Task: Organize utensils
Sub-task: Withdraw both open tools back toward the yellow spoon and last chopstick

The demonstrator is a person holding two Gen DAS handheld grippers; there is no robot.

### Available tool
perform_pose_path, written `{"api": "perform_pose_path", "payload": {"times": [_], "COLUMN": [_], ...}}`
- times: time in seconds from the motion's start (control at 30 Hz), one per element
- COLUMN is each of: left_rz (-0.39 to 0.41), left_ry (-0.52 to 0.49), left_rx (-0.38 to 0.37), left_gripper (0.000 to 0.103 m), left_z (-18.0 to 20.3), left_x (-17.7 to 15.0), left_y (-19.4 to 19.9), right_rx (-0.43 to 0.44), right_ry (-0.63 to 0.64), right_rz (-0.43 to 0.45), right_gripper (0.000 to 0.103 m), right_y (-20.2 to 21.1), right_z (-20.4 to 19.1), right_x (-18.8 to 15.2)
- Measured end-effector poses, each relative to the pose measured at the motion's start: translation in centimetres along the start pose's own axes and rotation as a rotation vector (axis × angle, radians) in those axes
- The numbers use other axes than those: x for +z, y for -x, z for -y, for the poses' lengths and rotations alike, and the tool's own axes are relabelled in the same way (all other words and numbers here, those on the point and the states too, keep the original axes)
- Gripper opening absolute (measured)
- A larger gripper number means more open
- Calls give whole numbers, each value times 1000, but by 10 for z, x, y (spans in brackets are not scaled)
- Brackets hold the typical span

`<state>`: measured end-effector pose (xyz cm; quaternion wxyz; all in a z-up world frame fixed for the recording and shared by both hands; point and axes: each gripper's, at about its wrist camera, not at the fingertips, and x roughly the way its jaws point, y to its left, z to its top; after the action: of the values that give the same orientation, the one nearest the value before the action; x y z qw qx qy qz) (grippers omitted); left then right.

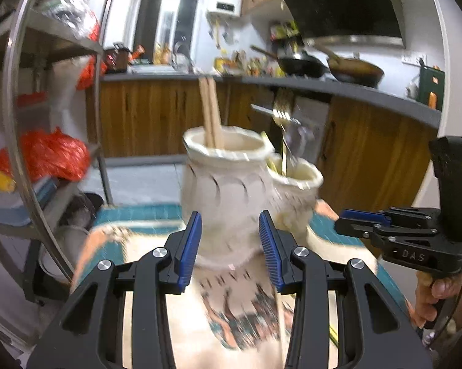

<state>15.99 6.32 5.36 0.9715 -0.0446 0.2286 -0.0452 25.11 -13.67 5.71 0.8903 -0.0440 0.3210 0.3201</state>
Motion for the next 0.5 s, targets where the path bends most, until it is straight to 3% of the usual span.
{"api": "perform_pose_path", "payload": {"times": [0.23, 0.5], "left_rz": [-99, -257], "left_ry": [-60, -177], "left_rx": [-49, -80], "left_gripper": [39, 39], "left_z": [19, 43], "left_x": [-25, -54], "left_y": [-5, -23], "right_rx": [102, 157], "right_ry": [-36, 25], "right_rz": [-109, -227], "right_gripper": [21, 21], "right_y": [-7, -20], "right_z": [-4, -29], "right_x": [-26, -53]}}
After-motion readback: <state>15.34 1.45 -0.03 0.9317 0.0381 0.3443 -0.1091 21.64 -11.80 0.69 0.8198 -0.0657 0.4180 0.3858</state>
